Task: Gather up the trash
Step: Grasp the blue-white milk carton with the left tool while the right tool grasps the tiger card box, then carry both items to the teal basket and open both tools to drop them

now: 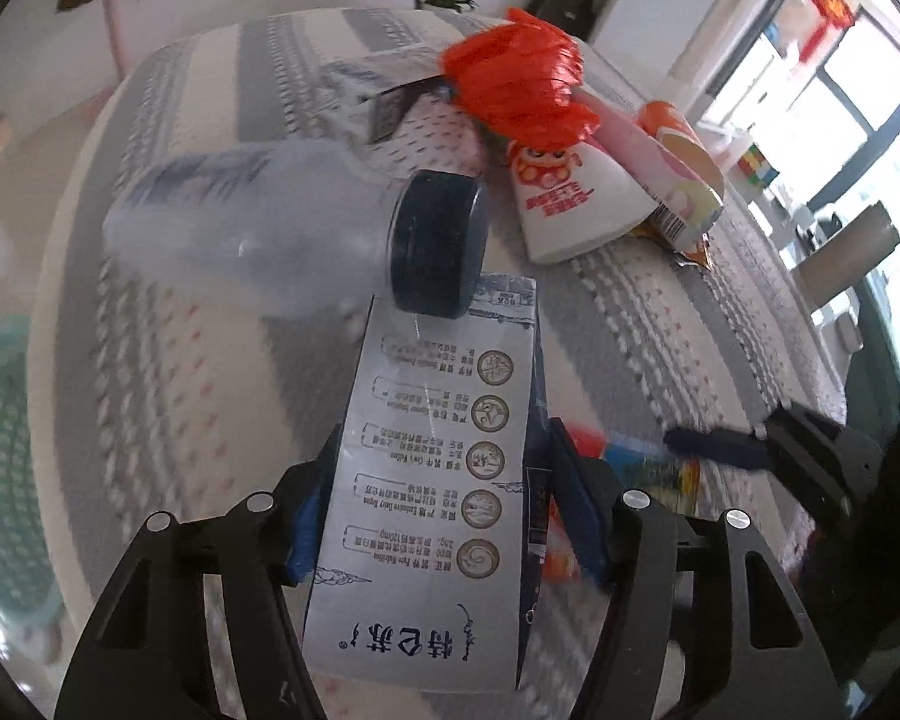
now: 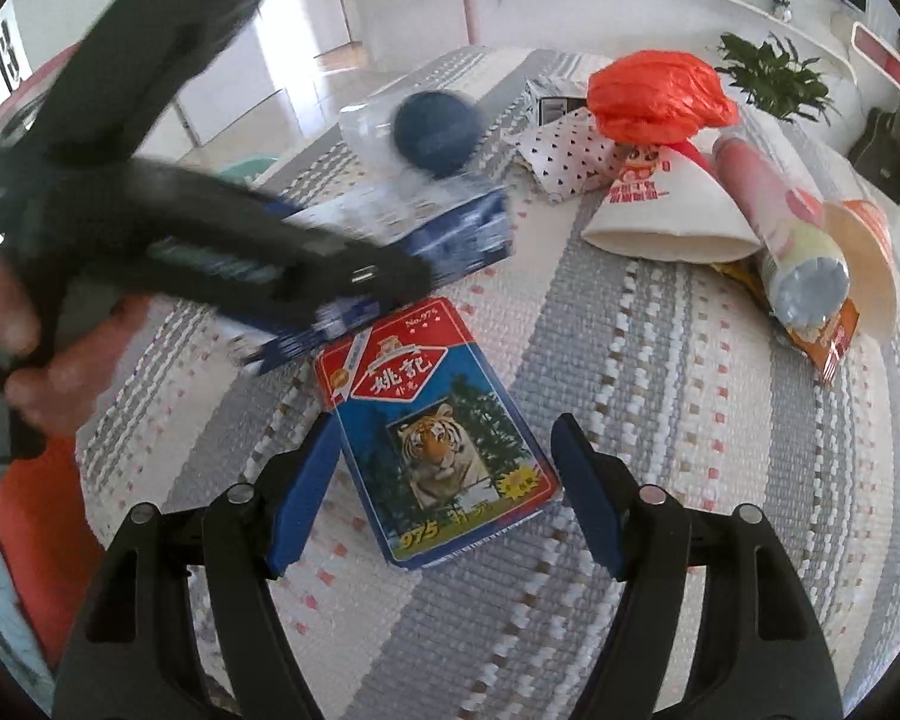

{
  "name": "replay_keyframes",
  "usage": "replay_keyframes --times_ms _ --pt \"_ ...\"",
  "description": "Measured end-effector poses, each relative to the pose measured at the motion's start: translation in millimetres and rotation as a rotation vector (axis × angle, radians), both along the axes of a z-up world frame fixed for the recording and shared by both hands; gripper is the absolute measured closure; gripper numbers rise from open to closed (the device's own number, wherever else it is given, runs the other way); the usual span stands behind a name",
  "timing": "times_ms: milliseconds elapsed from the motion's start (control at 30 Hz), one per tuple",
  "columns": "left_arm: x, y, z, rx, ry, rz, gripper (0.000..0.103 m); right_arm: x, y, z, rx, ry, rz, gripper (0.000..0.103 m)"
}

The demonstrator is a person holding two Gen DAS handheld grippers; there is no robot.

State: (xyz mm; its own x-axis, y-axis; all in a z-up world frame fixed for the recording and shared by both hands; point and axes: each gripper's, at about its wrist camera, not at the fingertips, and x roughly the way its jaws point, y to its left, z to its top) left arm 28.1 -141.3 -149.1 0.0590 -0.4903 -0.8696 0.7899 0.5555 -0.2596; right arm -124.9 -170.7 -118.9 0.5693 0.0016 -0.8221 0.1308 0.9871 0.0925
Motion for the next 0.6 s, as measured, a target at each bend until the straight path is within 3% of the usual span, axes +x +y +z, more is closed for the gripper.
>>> replay_keyframes --times_ms 167,267,300,367,600 --pt "4.9 36.0 -1.7 -0.064 0.08 0.043 0.042 10.7 2.0 -7.1 0.019 0.024 0.014 0.026" --pt "8.4 55.6 -3.0 -0.107 0.144 0.059 0.042 17.3 7.0 -11.2 -0.038 0.035 0.024 0.027" --pt "8.0 59.8 -2.5 -0.125 0.162 0.057 0.043 20.7 7.6 -9.4 -0.048 0.038 0.02 0.028" --pt "3.6 67.1 0.2 -0.159 0.175 0.05 0.044 23.6 5.9 -6.9 -0.06 0.042 -0.001 0.039" --pt "-13.1 68.9 17.0 -0.26 0.199 0.038 0.045 20.7 -15.0 16.7 -0.083 -0.016 -0.126 0.043"
